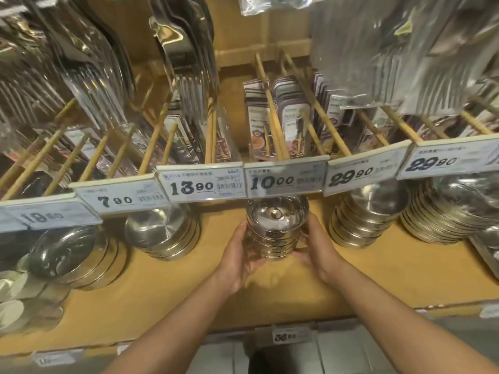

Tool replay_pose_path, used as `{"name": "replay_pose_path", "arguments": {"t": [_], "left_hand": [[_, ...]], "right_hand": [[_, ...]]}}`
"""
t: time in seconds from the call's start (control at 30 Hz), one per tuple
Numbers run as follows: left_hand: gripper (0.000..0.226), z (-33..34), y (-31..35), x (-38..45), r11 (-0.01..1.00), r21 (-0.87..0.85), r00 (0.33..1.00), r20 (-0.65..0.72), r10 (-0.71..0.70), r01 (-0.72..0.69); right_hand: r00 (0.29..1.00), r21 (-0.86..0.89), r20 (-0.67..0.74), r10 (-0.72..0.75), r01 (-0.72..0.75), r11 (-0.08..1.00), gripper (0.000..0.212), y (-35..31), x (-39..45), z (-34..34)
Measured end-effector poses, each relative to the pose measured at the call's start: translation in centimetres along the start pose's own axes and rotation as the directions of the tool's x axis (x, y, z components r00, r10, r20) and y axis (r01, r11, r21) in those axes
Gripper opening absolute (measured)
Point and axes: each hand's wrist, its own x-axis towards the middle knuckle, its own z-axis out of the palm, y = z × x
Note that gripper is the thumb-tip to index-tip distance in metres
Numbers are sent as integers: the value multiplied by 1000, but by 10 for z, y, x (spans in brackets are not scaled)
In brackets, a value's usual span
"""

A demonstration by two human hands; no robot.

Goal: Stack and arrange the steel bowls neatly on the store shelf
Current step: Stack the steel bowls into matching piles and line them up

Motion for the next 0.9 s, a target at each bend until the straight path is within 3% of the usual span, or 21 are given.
{"name": "replay_pose_path", "arguments": {"t": [0.17,0.27,0.47,0.63,0.73,0.9], "left_hand": [[47,-3,6,-16,998,-57,999,2,-34,34],[47,-15,2,-38,994,-97,994,-89,-59,50],[49,-65,-17,-90,965,-262,970,-233,-63,0],[42,-114,-13,-117,963,-256,935,-354,-12,-84],[43,-145,5,-109,963,-219,901,-432,47,-156],[43,-188,40,-62,971,-75,870,-463,167,-226]], "right_hand": [[996,53,-62,63,-60,997,33,16,-7,-12],[982,9,-98,159,-159,987,50,42,-24,-14],[967,-84,59,250,-244,966,48,69,-50,17],[958,-109,157,238,-223,969,43,60,-61,59],[968,-152,189,165,-138,979,44,49,-51,85],[991,-114,121,60,-47,992,48,33,-6,146]]}}
